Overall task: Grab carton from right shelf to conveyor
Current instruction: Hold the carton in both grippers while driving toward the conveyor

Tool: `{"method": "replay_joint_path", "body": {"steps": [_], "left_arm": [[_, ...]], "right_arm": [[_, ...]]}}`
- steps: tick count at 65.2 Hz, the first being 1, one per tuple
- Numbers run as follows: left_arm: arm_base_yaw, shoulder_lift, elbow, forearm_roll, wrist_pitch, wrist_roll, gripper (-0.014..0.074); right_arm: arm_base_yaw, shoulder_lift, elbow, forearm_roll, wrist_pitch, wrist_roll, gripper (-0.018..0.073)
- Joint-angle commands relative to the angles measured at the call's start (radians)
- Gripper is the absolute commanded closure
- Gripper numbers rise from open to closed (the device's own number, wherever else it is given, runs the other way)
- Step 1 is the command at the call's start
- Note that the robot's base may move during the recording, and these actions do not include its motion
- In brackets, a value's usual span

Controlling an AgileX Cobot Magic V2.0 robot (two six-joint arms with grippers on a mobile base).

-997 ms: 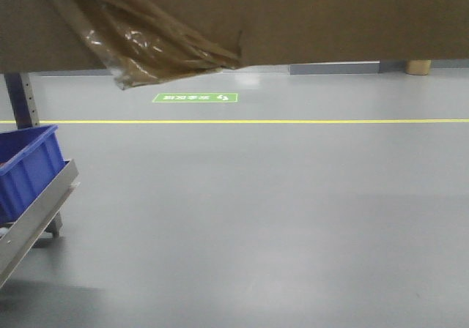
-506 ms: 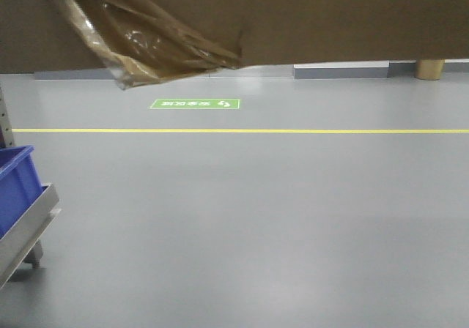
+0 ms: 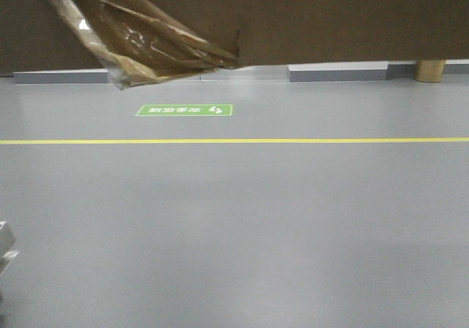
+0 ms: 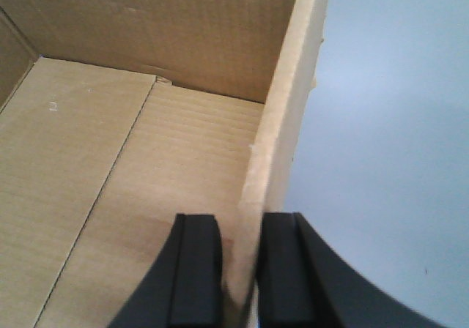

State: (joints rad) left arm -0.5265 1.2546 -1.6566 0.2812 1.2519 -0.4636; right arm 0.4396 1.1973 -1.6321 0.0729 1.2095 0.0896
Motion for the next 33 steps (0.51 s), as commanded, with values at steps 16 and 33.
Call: {"method": "replay_joint_path", "body": {"steps": [16,33], "left_arm": [[-0.003,-0.013,-0.010,0.017,-0.045,0.009,0.0614],[-0.003,-0.013,-0.010,0.019,-0.045,0.009,0.0614]], "right_arm": [[0.000,-0.014,0.000,0.001,-0.044,-0.021,0.0619],[0.000,-0.011,0.000,0.001,-0.065,-0.021,0.0619]]}}
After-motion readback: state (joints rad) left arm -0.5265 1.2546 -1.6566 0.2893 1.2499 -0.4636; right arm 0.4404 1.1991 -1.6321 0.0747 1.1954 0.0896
